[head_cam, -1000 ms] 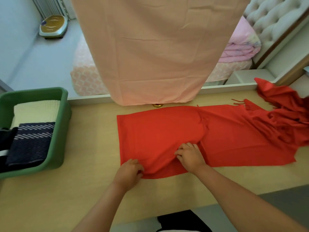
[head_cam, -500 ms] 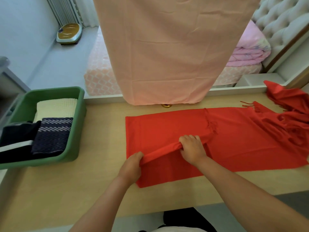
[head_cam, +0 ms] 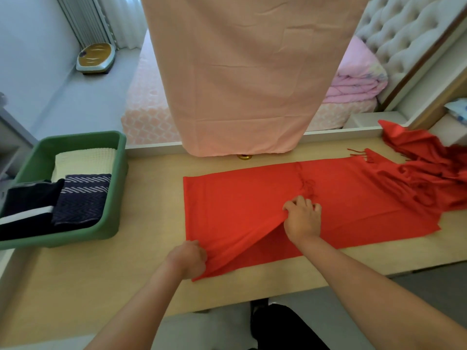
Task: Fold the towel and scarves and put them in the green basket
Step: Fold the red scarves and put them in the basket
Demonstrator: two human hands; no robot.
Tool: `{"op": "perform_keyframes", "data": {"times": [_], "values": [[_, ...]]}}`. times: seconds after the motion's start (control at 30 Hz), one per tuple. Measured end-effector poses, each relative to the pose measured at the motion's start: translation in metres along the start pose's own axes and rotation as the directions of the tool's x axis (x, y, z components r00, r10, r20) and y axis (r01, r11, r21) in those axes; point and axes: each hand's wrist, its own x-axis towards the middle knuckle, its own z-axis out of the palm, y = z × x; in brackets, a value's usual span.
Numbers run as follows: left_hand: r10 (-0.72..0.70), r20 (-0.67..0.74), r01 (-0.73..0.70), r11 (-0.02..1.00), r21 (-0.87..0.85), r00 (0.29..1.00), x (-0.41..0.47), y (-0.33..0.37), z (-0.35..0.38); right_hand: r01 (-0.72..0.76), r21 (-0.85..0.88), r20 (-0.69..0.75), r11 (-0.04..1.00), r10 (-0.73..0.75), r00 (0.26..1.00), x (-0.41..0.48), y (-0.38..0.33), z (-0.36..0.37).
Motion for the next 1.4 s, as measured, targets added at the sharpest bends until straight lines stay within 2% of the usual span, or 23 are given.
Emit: {"op": "perform_keyframes", "data": {"times": [0.07,0.13,0.17,0.23,0.3,0.4,0.47,0.53,0.67,0.73,0.83,1.0,1.07,1.13,1.17,1.2,1.23,1.3,1.33,1.37,1.4], "values": [[-0.029,0.021,0.027,0.992,0.124,0.999,0.002,0.01,-0.005,-0.075,0.077,-0.03,0.994,0.077,0.997,0.001,0.003,-0.007],[-0.097,0.002,0.095,0.975,0.203,0.995,0.009,0.022,-0.009,-0.04,0.148,-0.048,0.988,0.048,0.998,0.003,0.002,-0.009],[-0.102,-0.051,0.111,0.971,0.214,0.993,0.013,0.031,-0.012,0.003,0.168,-0.05,0.986,0.006,0.999,0.004,0.001,-0.009],[-0.034,-0.248,0.067,0.99,0.124,0.968,0.023,0.055,-0.021,0.084,0.181,-0.037,0.98,-0.079,0.996,0.006,-0.003,-0.008],[0.055,-0.439,-0.088,0.994,-0.057,0.897,0.036,0.088,-0.031,0.162,0.18,-0.006,0.97,-0.163,0.987,0.01,-0.006,-0.009],[0.111,-0.587,-0.259,0.95,-0.174,0.802,0.057,0.137,-0.039,0.285,0.175,0.008,0.942,-0.291,0.957,0.015,-0.006,-0.01],[0.037,-0.644,-0.276,0.921,-0.276,0.764,0.07,0.156,-0.043,0.321,0.141,0.001,0.937,-0.324,0.946,0.02,-0.001,-0.009],[-0.036,-0.656,-0.257,0.903,-0.345,0.754,0.08,0.159,-0.044,0.338,0.078,-0.011,0.938,-0.338,0.941,0.026,0.009,-0.007],[0.025,-0.643,-0.314,0.887,-0.339,0.766,0.091,0.146,-0.035,0.374,0.011,0.022,0.927,-0.374,0.927,0.036,0.031,-0.002],[0.051,-0.676,-0.366,0.869,-0.332,0.735,0.09,0.144,-0.033,0.423,-0.007,-0.007,0.906,-0.423,0.906,0.039,0.04,0.0],[-0.001,-0.7,-0.369,0.85,-0.377,0.714,0.084,0.143,-0.035,0.472,-0.081,-0.092,0.878,-0.478,0.873,0.044,0.057,0.0],[0.08,-0.651,-0.428,0.812,-0.396,0.754,0.079,0.144,-0.029,0.324,-0.04,-0.169,0.945,-0.326,0.93,0.057,0.076,-0.023],[0.137,-0.629,-0.477,0.777,-0.412,0.766,0.075,0.147,-0.028,0.363,-0.011,-0.208,0.932,-0.357,0.91,0.06,0.083,-0.031],[0.22,-0.545,-0.486,0.771,-0.411,0.809,0.072,0.153,-0.026,0.426,-0.029,-0.215,0.904,-0.422,0.881,0.056,0.094,-0.034],[0.255,-0.47,-0.466,0.781,-0.415,0.845,0.071,0.156,-0.025,0.456,-0.076,-0.163,0.887,-0.462,0.872,0.052,0.1,-0.035],[0.284,-0.37,-0.433,0.794,-0.426,0.884,0.072,0.16,-0.023,0.486,-0.136,-0.043,0.863,-0.495,0.868,0.046,0.107,-0.035],[0.31,-0.266,-0.402,0.803,-0.441,0.913,0.071,0.163,-0.021,0.511,-0.183,0.147,0.84,-0.491,0.859,0.038,0.114,-0.035],[0.331,-0.094,-0.335,0.814,-0.475,0.939,0.07,0.167,-0.016,0.506,-0.213,0.539,0.836,-0.332,0.774,0.023,0.125,-0.032],[0.34,-0.05,-0.321,0.818,-0.478,0.939,0.071,0.167,-0.014,0.468,-0.217,0.677,0.857,-0.214,0.705,0.015,0.127,-0.031],[0.35,-0.039,-0.328,0.824,-0.462,0.936,0.072,0.167,-0.014,0.414,-0.207,0.762,0.886,-0.12,0.637,0.009,0.127,-0.029],[0.352,-0.049,-0.337,0.833,-0.44,0.935,0.075,0.165,-0.014,0.354,-0.177,0.797,0.918,-0.077,0.599,0.005,0.126,-0.028]]}}
